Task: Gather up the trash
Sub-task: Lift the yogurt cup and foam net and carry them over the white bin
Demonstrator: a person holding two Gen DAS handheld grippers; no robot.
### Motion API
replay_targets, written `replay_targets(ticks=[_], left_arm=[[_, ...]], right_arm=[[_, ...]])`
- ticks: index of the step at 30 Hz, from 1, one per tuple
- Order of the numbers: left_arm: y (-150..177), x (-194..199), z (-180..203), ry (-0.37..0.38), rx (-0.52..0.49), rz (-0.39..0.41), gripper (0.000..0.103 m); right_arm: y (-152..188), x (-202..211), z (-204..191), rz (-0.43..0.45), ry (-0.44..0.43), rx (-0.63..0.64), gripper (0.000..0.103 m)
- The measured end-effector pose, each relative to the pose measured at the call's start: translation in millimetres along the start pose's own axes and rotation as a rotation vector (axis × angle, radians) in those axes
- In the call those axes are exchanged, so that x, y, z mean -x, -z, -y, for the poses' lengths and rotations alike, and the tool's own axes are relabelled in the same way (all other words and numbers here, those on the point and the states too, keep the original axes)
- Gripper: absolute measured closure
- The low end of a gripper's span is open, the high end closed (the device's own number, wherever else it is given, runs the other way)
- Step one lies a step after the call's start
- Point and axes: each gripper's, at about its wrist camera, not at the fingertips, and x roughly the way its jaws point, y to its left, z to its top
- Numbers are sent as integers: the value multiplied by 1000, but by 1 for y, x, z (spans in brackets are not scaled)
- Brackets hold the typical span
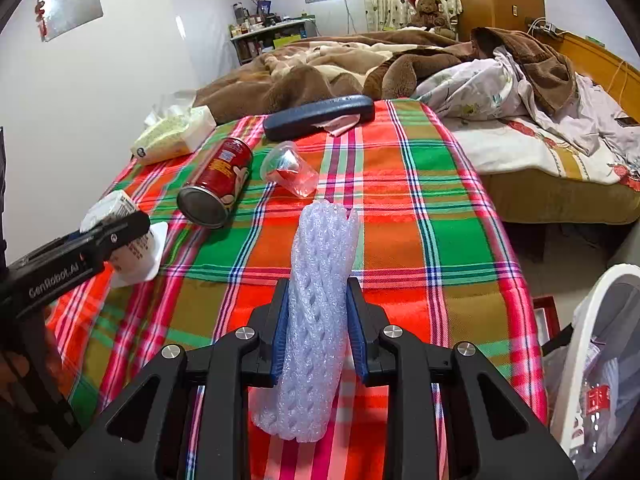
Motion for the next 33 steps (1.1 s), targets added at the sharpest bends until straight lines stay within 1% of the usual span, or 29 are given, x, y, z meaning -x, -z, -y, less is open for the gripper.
replay_targets(ticks=[3,7,15,23,33], left_arm=[[4,15,8,-9,-26,17,47],[9,31,19,0,-44,25,47],[24,62,46,38,-72,38,47],[36,90,85,100,-110,62,47],[47,109,148,182,-197,75,47]], right_arm=[[1,10,1,16,0,-3,76],[3,24,4,42,2,-6,76],[10,49,17,82,16,-22,76],[21,76,38,120,45,-39,76],[36,111,76,171,100,-86,76]])
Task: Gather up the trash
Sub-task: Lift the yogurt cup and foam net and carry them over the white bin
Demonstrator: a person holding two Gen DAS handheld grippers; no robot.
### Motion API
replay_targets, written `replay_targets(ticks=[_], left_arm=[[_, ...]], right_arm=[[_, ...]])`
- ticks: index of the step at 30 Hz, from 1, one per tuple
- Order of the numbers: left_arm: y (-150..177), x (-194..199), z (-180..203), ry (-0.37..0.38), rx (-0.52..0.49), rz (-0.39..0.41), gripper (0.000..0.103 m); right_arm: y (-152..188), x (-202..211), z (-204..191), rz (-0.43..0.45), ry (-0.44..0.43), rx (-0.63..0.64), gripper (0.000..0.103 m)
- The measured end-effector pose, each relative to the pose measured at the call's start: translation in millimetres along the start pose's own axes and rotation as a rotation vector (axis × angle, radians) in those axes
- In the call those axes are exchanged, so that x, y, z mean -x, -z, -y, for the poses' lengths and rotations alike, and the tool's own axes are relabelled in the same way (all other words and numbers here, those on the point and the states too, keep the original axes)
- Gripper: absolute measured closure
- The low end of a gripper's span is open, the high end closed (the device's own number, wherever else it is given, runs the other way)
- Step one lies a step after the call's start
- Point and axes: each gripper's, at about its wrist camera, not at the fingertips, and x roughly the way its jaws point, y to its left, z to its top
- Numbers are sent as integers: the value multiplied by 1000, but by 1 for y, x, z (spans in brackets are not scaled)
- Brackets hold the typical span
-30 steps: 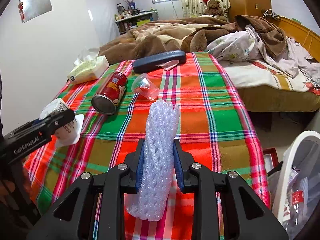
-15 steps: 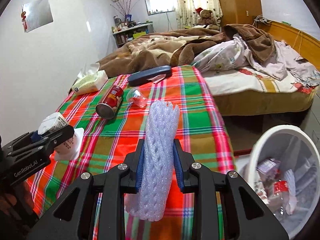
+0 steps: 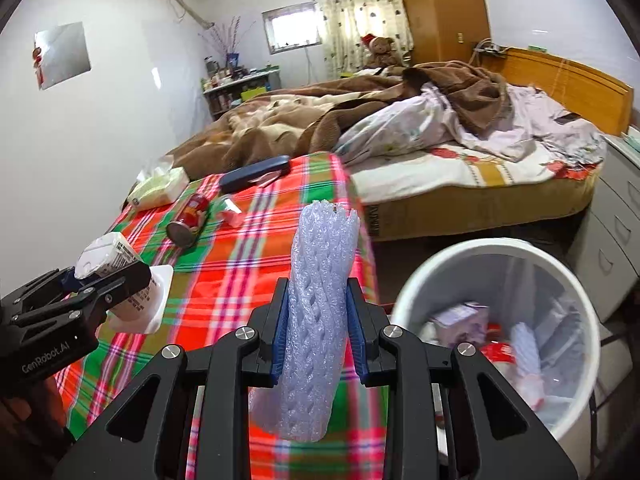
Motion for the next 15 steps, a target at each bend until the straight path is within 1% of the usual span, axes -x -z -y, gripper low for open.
replay_targets(ticks=[7,15], left_arm=[[-3,-7,50,60,-65,-3,47],[-3,-21,106,148,-130,-28,47]], right_arm=[[5,12,38,12,56,-47,76],[12,23,81,8,118,-107,76]])
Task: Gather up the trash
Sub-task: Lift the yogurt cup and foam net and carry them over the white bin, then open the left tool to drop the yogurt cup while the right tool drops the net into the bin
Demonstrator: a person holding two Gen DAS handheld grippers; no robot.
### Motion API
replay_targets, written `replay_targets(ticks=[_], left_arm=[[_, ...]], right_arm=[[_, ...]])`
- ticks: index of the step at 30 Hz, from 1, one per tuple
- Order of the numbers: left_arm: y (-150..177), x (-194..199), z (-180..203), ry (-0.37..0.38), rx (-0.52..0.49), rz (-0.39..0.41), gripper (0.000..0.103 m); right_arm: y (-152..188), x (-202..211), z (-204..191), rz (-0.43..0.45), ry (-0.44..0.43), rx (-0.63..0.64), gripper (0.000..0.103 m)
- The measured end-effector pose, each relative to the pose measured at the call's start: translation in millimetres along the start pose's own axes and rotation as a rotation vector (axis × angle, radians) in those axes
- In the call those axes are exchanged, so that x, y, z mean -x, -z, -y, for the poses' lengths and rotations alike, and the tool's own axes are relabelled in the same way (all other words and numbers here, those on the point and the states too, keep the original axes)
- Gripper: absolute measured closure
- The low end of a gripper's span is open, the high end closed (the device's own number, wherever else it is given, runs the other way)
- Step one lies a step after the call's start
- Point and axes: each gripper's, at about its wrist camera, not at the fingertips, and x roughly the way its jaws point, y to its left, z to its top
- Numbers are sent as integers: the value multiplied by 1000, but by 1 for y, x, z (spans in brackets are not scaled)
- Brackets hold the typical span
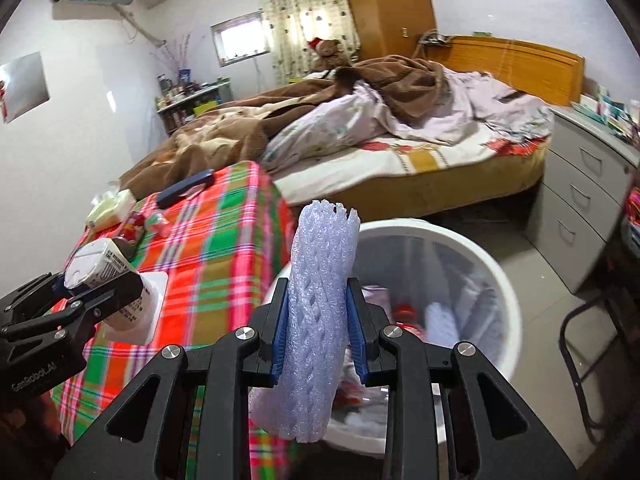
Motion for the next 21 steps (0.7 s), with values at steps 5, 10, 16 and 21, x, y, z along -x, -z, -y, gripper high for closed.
replay_targets(ticks=[5,10,16,21], left_arm=[[-2,-17,25,41,-24,-23,47],[-3,-34,43,86,-30,-42,47],[-1,-51,53,102,-33,-68,47],[-3,-64,55,90,-27,-73,47]], right_arm=[[3,-1,22,-13,38,-29,76],[5,-4,39,-34,71,-50,76],[8,-18,53,-72,86,-72,75],[12,-24,61,-93,118,-64,75]])
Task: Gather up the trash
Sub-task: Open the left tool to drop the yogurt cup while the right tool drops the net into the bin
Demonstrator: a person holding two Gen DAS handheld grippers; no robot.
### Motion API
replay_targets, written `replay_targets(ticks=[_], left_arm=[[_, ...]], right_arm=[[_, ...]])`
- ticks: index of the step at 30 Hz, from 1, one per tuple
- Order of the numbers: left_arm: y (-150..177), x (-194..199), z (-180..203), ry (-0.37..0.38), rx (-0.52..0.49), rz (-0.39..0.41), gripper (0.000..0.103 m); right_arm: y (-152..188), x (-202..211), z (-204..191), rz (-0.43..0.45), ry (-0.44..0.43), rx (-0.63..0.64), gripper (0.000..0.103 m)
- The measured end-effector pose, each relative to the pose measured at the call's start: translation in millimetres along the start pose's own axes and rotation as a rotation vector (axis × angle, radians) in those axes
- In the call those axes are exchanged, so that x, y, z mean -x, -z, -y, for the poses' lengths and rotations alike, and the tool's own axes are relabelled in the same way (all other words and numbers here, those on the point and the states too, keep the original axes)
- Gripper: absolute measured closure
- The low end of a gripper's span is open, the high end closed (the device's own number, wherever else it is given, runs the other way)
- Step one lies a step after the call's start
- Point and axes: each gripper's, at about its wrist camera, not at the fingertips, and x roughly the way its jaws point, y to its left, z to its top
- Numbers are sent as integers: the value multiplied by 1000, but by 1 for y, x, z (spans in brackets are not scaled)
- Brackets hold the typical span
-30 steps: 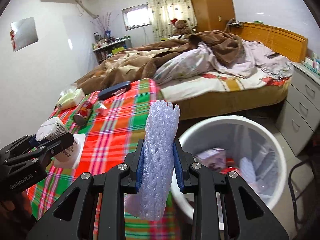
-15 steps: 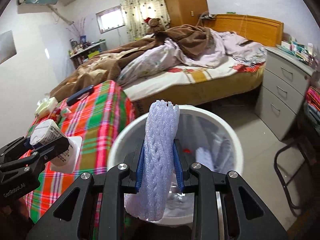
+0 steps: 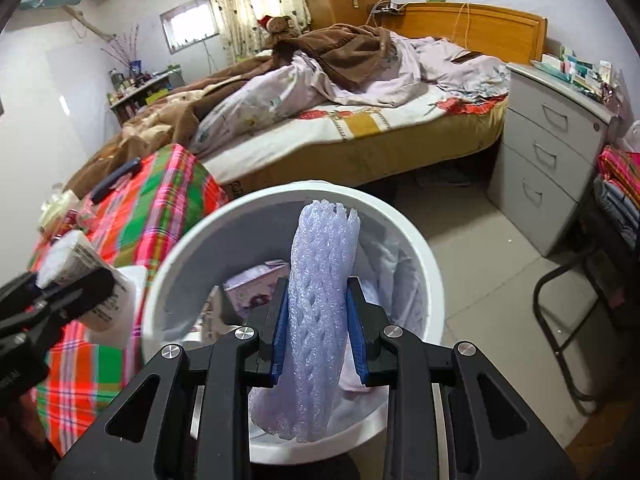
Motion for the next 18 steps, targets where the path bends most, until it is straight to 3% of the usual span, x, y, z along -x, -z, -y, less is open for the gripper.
replay_targets(ticks=[8,13,18], left_arm=[[-1,-15,-1,0,9,-21,38],[-2,-15,-3,-4,16,-18,37],[-1,-8,-5,-10,14,-5,37]], right_arm=[[1,-9,5,-35,6,5,70],[2,-7,7,-27,3,-3,43],[1,-3,6,-13,14,2,43]])
